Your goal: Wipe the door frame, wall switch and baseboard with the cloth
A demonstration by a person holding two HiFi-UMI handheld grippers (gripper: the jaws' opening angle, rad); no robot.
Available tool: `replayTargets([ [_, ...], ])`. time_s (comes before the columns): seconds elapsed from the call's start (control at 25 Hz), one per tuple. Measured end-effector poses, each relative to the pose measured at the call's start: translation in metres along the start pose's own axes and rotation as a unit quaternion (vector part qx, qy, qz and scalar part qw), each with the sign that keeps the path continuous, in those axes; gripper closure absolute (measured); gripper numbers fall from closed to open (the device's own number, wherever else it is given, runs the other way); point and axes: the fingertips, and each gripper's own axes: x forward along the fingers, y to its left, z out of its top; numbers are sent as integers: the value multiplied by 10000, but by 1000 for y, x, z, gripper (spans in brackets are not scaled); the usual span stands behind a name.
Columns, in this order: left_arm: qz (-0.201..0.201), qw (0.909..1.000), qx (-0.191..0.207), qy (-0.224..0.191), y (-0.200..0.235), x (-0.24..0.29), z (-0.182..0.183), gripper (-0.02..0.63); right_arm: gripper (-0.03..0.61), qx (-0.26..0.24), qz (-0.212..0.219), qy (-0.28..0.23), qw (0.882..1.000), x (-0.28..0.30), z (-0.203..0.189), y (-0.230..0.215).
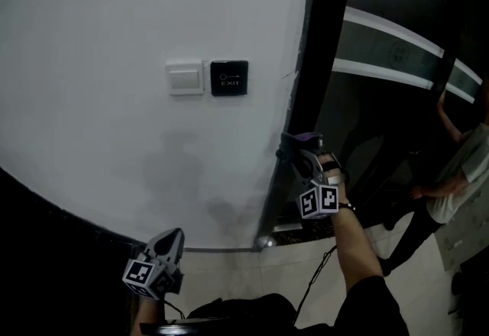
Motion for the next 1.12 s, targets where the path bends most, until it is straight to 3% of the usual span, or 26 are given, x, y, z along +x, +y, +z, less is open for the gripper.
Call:
replayTargets([
  [0.68, 12, 9998, 28, 177, -8, 3, -12, 612, 495, 290, 352, 33, 9990, 6, -19, 68],
  [0.92, -145, 9987, 472, 148, -15, 10, -15, 612, 495, 400, 450, 76, 9982, 7, -24, 88],
  [1.12, -68, 9995, 293, 109, -20, 10, -12, 612, 495, 444, 636, 159, 9969, 10, -30, 112],
])
